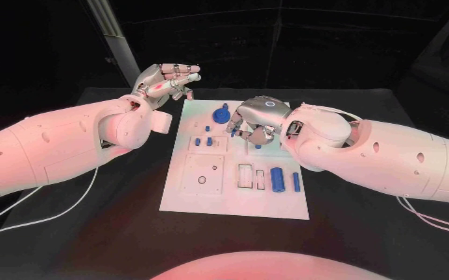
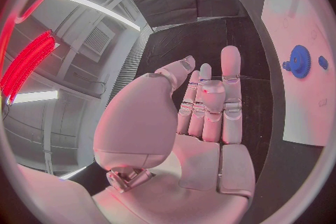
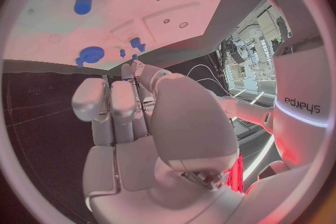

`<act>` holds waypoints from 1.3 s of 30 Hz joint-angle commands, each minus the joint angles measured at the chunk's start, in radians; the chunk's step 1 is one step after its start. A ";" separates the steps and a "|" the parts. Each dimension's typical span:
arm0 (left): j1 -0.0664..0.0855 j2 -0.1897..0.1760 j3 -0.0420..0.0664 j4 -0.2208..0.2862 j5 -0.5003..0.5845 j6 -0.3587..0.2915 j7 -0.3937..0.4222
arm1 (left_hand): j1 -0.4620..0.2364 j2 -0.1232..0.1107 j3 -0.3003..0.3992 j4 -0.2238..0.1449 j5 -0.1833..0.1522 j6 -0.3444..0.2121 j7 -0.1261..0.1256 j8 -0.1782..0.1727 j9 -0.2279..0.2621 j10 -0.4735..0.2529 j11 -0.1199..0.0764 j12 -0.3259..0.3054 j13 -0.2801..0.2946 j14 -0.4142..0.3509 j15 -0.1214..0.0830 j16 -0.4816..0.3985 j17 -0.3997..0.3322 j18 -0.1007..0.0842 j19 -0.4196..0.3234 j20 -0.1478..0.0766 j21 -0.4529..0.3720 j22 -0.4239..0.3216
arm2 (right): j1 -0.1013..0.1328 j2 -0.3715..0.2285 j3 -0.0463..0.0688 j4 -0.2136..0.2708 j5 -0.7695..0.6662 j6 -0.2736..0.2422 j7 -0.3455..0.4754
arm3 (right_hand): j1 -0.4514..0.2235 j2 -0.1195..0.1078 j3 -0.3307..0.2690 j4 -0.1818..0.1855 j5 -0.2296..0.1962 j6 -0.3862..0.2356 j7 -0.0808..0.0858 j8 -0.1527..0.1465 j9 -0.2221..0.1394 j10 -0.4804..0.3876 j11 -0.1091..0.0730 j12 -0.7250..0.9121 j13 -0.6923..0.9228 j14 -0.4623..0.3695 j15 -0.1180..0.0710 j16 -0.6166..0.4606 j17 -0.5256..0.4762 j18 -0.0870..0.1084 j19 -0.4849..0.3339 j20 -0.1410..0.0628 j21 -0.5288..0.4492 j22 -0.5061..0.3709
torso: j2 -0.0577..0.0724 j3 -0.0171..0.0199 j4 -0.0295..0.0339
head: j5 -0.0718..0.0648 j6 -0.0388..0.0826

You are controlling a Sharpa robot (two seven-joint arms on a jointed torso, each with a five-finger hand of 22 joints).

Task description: Assemble the parts on the task board

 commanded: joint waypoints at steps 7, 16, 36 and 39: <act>0.002 0.003 0.001 0.008 0.005 0.003 0.014 | 0.007 0.007 0.000 -0.005 0.007 0.000 0.009 0.005 -0.001 -0.004 0.006 0.007 0.000 -0.009 -0.001 -0.005 -0.001 0.006 -0.005 0.002 -0.004 -0.002 | -0.027 0.078 -0.001 -0.039 -0.007 0.011 0.040 | -0.015 -0.002 0.007 -0.001 0.002 0.001 0.007 -0.005 0.000 -0.002 0.004 0.000 0.002 0.031 0.003 0.006 -0.002 -0.013 -0.004 0.002 0.005 0.000 | 0.000 -0.0017 0.0002 | 0.039 -0.021; 0.002 0.006 0.001 0.007 0.005 0.005 0.012 | 0.007 0.007 0.000 -0.005 0.008 0.000 0.009 0.005 -0.001 -0.004 0.006 0.007 0.000 -0.009 -0.001 -0.004 -0.001 0.006 -0.005 0.002 -0.004 -0.002 | -0.077 0.138 -0.003 -0.097 -0.015 0.046 0.054 | -0.018 -0.002 0.008 -0.001 0.001 0.001 0.008 -0.004 0.000 -0.002 0.005 0.000 0.002 0.031 0.003 0.006 -0.001 -0.013 -0.004 0.002 0.005 0.000 | 0.001 0.0017 -0.0018 | 0.055 -0.031; 0.002 0.008 0.001 0.005 0.005 0.007 0.010 | 0.007 0.007 0.001 -0.006 0.010 0.000 0.009 0.005 -0.001 -0.005 0.007 0.008 0.000 -0.010 -0.001 -0.005 -0.003 0.006 -0.005 0.002 -0.004 -0.002 | -0.086 0.157 -0.033 -0.112 -0.031 0.110 0.055 | -0.025 -0.003 0.008 -0.002 0.000 0.000 0.008 -0.004 0.000 -0.003 0.005 0.001 0.002 0.031 0.004 0.006 -0.003 -0.013 -0.005 0.003 0.005 -0.001 | 0.000 0.0017 -0.0031 | 0.074 -0.048; 0.002 0.007 0.001 0.004 0.005 0.006 0.010 | 0.007 0.007 0.001 -0.006 0.010 0.000 0.009 0.005 -0.001 -0.005 0.007 0.008 0.000 -0.010 -0.001 -0.005 -0.003 0.006 -0.005 0.002 -0.004 -0.002 | -0.086 0.156 -0.035 -0.111 -0.041 0.119 0.056 | -0.027 -0.004 0.008 -0.002 0.000 -0.001 0.009 -0.004 0.000 -0.003 0.005 0.001 0.002 0.031 0.004 0.006 -0.003 -0.013 -0.005 0.003 0.005 -0.001 | 0.000 0.0016 -0.0024 | 0.072 -0.048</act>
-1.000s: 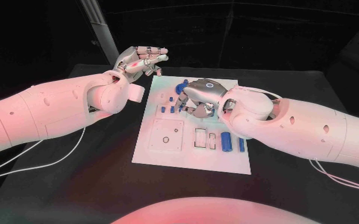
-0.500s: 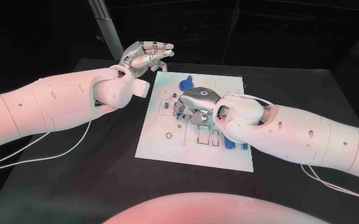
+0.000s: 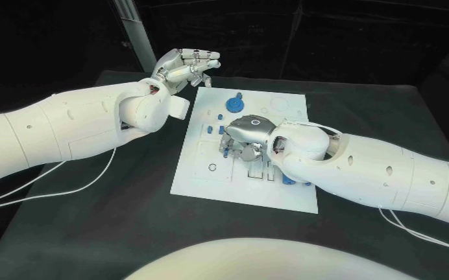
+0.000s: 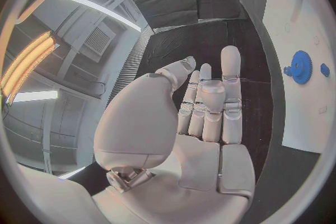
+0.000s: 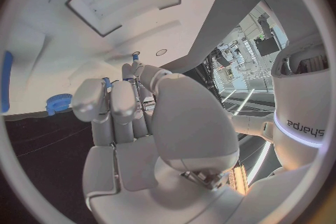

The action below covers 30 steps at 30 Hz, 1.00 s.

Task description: Assemble the parts on the task board

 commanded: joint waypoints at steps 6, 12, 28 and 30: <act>0.002 0.000 0.001 -0.002 0.004 0.006 0.010 | 0.004 0.003 0.001 -0.006 0.004 0.000 0.009 0.005 -0.001 -0.001 0.003 0.005 0.000 -0.010 -0.001 -0.005 -0.001 0.006 -0.005 0.002 -0.004 -0.001 | 0.002 0.003 -0.001 0.002 -0.036 0.038 0.007 | -0.012 0.001 0.006 -0.001 0.000 -0.002 0.007 -0.001 0.001 -0.003 0.005 0.001 0.001 0.031 0.004 0.006 -0.002 -0.013 -0.005 0.003 0.005 -0.001 | 0.000 0.0001 0.0003 | 0.001 -0.002; 0.001 0.001 0.001 -0.003 0.004 0.007 0.009 | 0.003 0.002 0.001 -0.007 0.006 -0.002 0.010 0.005 -0.001 -0.002 0.004 0.006 0.000 -0.010 0.000 -0.005 -0.002 0.006 -0.005 0.002 -0.005 -0.001 | 0.002 0.004 -0.001 0.000 -0.048 0.038 0.002 | -0.012 0.001 0.006 -0.001 0.000 -0.002 0.007 -0.001 0.001 -0.003 0.005 0.001 0.001 0.031 0.004 0.006 -0.002 -0.013 -0.005 0.003 0.005 -0.001 | 0.000 0.0002 0.0004 | 0.001 -0.003; 0.001 0.000 0.001 -0.007 0.004 0.008 0.006 | 0.003 0.002 0.001 -0.007 0.006 -0.002 0.010 0.005 -0.001 -0.002 0.004 0.006 0.000 -0.010 0.000 -0.005 -0.002 0.006 -0.005 0.002 -0.005 -0.001 | 0.002 0.013 -0.003 0.002 -0.077 0.069 0.000 | -0.033 -0.010 -0.005 -0.006 0.001 -0.003 0.006 0.000 0.002 -0.004 0.004 0.002 0.002 0.030 0.005 0.004 -0.006 -0.012 -0.008 0.005 0.003 -0.004 | -0.001 -0.0001 0.0003 | 0.001 -0.007; 0.001 0.000 0.001 -0.008 0.004 0.009 0.005 | 0.003 0.002 0.001 -0.007 0.006 -0.002 0.010 0.005 -0.001 -0.002 0.004 0.006 0.000 -0.010 0.000 -0.005 -0.002 0.006 -0.005 0.002 -0.005 -0.001 | 0.002 0.014 -0.003 0.002 -0.077 0.070 -0.001 | -0.044 -0.014 -0.013 -0.005 0.003 -0.005 0.006 -0.001 0.001 -0.006 0.005 0.001 0.002 0.029 0.005 0.004 -0.007 -0.012 -0.009 0.005 0.002 -0.005 | -0.001 -0.0001 0.0003 | 0.001 -0.007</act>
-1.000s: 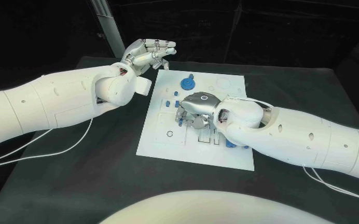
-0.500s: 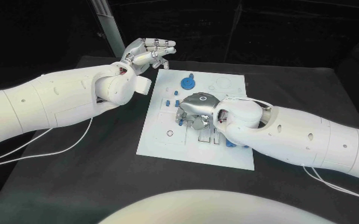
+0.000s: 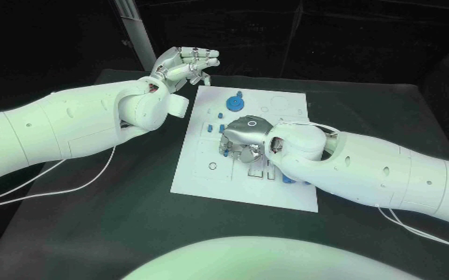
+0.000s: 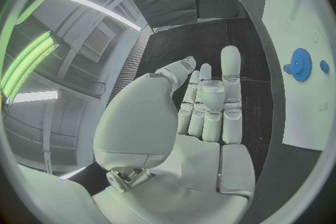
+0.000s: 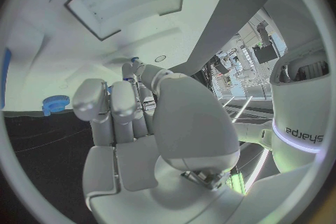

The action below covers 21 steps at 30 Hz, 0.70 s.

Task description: Assemble the parts on the task board

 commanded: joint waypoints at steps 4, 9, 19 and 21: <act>0.001 0.000 0.001 -0.001 0.004 0.010 0.006 | 0.003 0.002 0.001 -0.007 0.006 0.002 0.006 0.005 -0.001 -0.002 0.004 0.006 0.000 -0.010 0.000 -0.005 -0.001 0.006 -0.005 0.002 -0.005 -0.002 | 0.001 0.001 -0.002 0.000 -0.017 0.021 -0.002 | -0.037 -0.013 -0.026 0.006 0.008 -0.014 0.008 0.000 -0.001 -0.017 0.007 -0.002 -0.002 0.029 0.007 0.004 -0.004 -0.012 -0.007 0.003 0.000 -0.005 | 0.000 -0.0005 -0.0003 | -0.001 0.000; 0.002 -0.001 0.001 -0.001 0.004 0.011 0.004 | 0.003 0.002 0.001 -0.007 0.006 0.002 0.006 0.005 -0.001 -0.002 0.004 0.006 0.000 -0.010 0.000 -0.005 -0.001 0.006 -0.005 0.002 -0.005 -0.002 | 0.001 -0.001 -0.002 -0.005 -0.016 -0.018 -0.007 | -0.075 -0.039 -0.051 0.013 0.013 -0.096 0.029 -0.003 -0.010 -0.115 0.028 -0.005 -0.010 0.016 0.026 -0.031 -0.041 0.000 -0.043 0.015 -0.043 -0.070 | 0.000 -0.0006 0.0000 | -0.001 -0.001; 0.002 -0.001 0.001 -0.003 0.004 0.013 0.002 | 0.003 0.002 0.001 -0.007 0.006 0.002 0.006 0.005 -0.001 -0.002 0.004 0.006 0.000 -0.010 0.000 -0.005 -0.001 0.006 -0.005 0.002 -0.005 -0.002 | 0.001 -0.023 -0.003 0.007 0.001 -0.164 0.005 | -0.078 -0.041 -0.103 0.000 0.020 -0.184 0.036 0.000 -0.007 -0.222 0.046 0.015 -0.005 -0.043 0.039 -0.196 -0.200 0.032 -0.137 0.034 -0.174 -0.243 | -0.001 0.0006 0.0000 | -0.005 0.005; 0.002 -0.001 0.001 -0.004 0.004 0.014 0.002 | 0.003 0.002 0.001 -0.007 0.006 0.002 0.006 0.005 -0.001 -0.002 0.004 0.006 0.000 -0.010 0.000 -0.005 -0.001 0.006 -0.005 0.002 -0.005 -0.002 | 0.001 -0.039 -0.002 0.023 0.014 -0.187 0.012 | -0.077 -0.037 -0.105 -0.002 0.024 -0.181 0.036 0.001 -0.006 -0.213 0.045 0.023 -0.004 -0.038 0.037 -0.190 -0.197 0.030 -0.129 0.033 -0.169 -0.236 | -0.001 0.0005 -0.0013 | -0.005 0.006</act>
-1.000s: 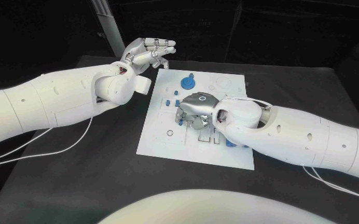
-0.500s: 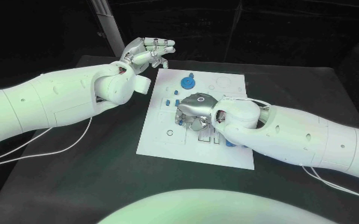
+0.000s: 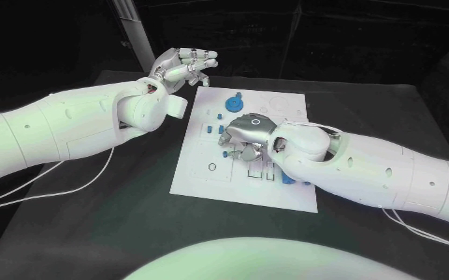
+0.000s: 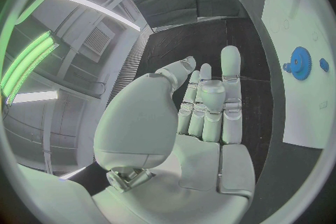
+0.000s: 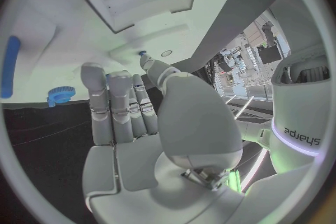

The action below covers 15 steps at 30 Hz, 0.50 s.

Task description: Assemble the parts on the task board

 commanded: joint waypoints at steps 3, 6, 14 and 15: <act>0.002 -0.001 0.001 -0.002 0.004 0.013 0.003 | 0.003 0.001 0.000 -0.008 0.008 0.001 0.007 0.005 -0.002 -0.004 0.005 0.007 -0.001 -0.012 0.001 -0.007 -0.005 0.006 -0.005 0.003 -0.006 -0.002 | 0.002 -0.052 0.001 0.048 0.044 -0.144 0.019 | 0.000 0.017 -0.010 0.001 0.012 0.005 -0.005 0.004 0.004 0.022 -0.006 0.019 0.002 0.011 -0.008 0.015 0.006 0.004 0.020 -0.005 0.009 0.017 | -0.002 0.0000 -0.0035 | -0.002 0.004; 0.002 -0.002 0.001 -0.002 0.004 0.014 0.003 | 0.003 0.001 0.000 -0.008 0.008 0.001 0.007 0.005 -0.002 -0.004 0.005 0.007 -0.001 -0.012 0.001 -0.007 -0.005 0.006 -0.005 0.003 -0.006 -0.002 | 0.010 -0.098 0.002 0.077 0.069 -0.162 0.009 | 0.000 0.024 -0.006 0.002 0.015 0.022 -0.006 0.008 0.006 0.041 -0.010 0.031 0.001 0.026 -0.012 0.038 0.023 -0.002 0.042 -0.008 0.028 0.045 | -0.002 -0.0007 -0.0034 | -0.007 0.009; 0.002 -0.005 0.001 -0.001 0.004 0.015 0.002 | 0.004 0.001 0.001 -0.009 0.008 0.001 0.007 0.005 -0.002 -0.004 0.004 0.008 -0.001 -0.012 0.001 -0.007 -0.006 0.006 -0.005 0.003 -0.006 -0.002 | 0.064 -0.230 0.010 0.135 0.129 -0.079 -0.062 | -0.021 0.006 -0.022 0.011 0.009 0.045 -0.016 0.008 0.006 0.056 -0.017 0.040 -0.002 0.041 -0.017 0.067 0.042 -0.009 0.067 -0.012 0.051 0.075 | -0.004 -0.0012 -0.0084 | -0.026 0.023; 0.002 -0.005 0.001 -0.001 0.004 0.015 0.002 | 0.004 0.001 0.001 -0.009 0.008 0.001 0.007 0.005 -0.002 -0.004 0.004 0.008 -0.001 -0.012 0.001 -0.007 -0.006 0.006 -0.005 0.003 -0.006 -0.002 | 0.067 -0.237 0.010 0.136 0.129 -0.068 -0.070 | -0.027 0.001 -0.028 0.014 0.008 0.044 -0.018 0.006 0.005 0.054 -0.018 0.039 -0.002 0.041 -0.017 0.066 0.040 -0.009 0.067 -0.012 0.050 0.074 | -0.004 -0.0014 -0.0089 | -0.027 0.025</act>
